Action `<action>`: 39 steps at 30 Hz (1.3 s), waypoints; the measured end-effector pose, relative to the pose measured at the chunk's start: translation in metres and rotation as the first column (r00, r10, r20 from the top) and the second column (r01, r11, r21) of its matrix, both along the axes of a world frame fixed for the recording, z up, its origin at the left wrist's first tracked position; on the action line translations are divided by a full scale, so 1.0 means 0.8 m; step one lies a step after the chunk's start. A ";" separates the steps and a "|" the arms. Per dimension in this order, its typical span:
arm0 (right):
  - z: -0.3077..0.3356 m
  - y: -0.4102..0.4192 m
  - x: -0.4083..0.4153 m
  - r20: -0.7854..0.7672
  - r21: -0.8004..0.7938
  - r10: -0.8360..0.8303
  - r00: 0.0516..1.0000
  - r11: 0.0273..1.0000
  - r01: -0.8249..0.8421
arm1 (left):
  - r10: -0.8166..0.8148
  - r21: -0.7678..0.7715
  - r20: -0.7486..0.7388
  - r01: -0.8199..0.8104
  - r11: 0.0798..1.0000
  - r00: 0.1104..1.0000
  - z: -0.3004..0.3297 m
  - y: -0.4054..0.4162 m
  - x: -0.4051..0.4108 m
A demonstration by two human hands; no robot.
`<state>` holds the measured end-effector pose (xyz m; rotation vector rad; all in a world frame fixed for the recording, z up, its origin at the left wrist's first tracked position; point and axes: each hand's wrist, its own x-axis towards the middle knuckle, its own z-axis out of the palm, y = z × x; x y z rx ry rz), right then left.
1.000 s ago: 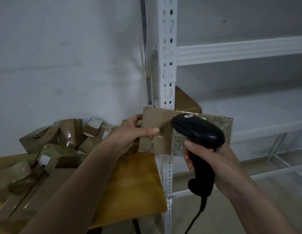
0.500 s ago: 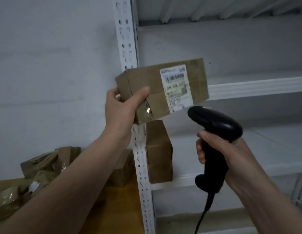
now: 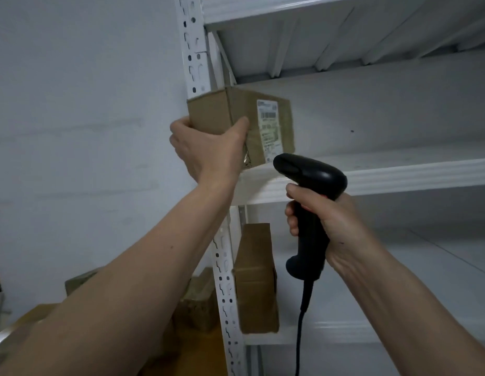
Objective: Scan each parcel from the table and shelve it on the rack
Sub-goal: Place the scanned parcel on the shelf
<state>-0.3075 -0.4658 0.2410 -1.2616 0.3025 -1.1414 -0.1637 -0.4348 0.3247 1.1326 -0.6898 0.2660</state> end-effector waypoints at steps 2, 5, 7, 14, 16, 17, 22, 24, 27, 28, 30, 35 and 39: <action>0.001 -0.006 0.003 0.002 0.023 0.002 1.000 1.000 -0.002 | 0.130 0.076 0.020 -0.131 0.988 0.991 -0.008 -0.021 0.004; 0.001 -0.014 0.007 -0.004 0.038 0.010 1.000 0.999 -0.010 | 0.217 0.164 -0.008 -0.213 0.963 0.976 -0.020 -0.049 0.010; -0.001 -0.020 0.007 -0.017 0.036 0.015 1.000 0.999 -0.015 | 0.213 0.240 -0.032 -0.200 0.950 0.976 -0.027 -0.064 0.013; -0.013 -0.041 0.006 -0.042 0.039 0.020 0.999 0.999 -0.018 | 0.103 0.290 0.067 -0.118 0.950 0.992 -0.061 -0.067 0.020; -0.014 -0.046 0.010 -0.045 0.048 0.018 0.999 0.999 -0.016 | 0.108 0.311 0.080 -0.128 0.942 0.991 -0.065 -0.067 0.029; -0.013 -0.047 0.013 -0.048 0.051 0.016 0.999 0.999 -0.013 | 0.109 0.328 0.063 -0.124 0.936 0.992 -0.064 -0.069 0.033; -0.007 -0.051 0.028 -0.057 0.052 0.015 0.998 0.999 -0.012 | 0.126 0.386 0.010 -0.120 0.915 0.992 -0.057 -0.091 0.043; -0.005 -0.052 0.033 -0.060 0.053 0.009 0.998 0.999 -0.006 | 0.151 0.389 0.015 -0.145 0.910 0.988 -0.056 -0.098 0.043; -0.007 -0.053 0.037 -0.068 0.047 0.004 0.998 0.999 -0.001 | 0.140 0.401 0.014 -0.133 0.906 0.990 -0.054 -0.098 0.042; -0.009 -0.052 0.039 -0.071 0.043 0.005 0.997 0.999 -0.002 | 0.117 0.403 0.012 -0.112 0.908 0.993 -0.056 -0.094 0.042; -0.015 -0.048 0.042 -0.075 0.037 0.012 0.997 0.999 -0.009 | 0.051 0.388 -0.008 -0.044 0.921 0.999 -0.067 -0.076 0.043; -0.050 -0.022 0.059 -0.141 0.032 0.053 0.989 0.998 -0.049 | -0.026 0.427 -0.022 0.033 0.903 0.999 -0.146 -0.005 0.072; -0.101 0.014 0.095 -0.199 0.101 0.122 0.972 0.990 -0.104 | -0.022 0.512 -0.105 0.073 0.856 0.994 -0.230 0.044 0.109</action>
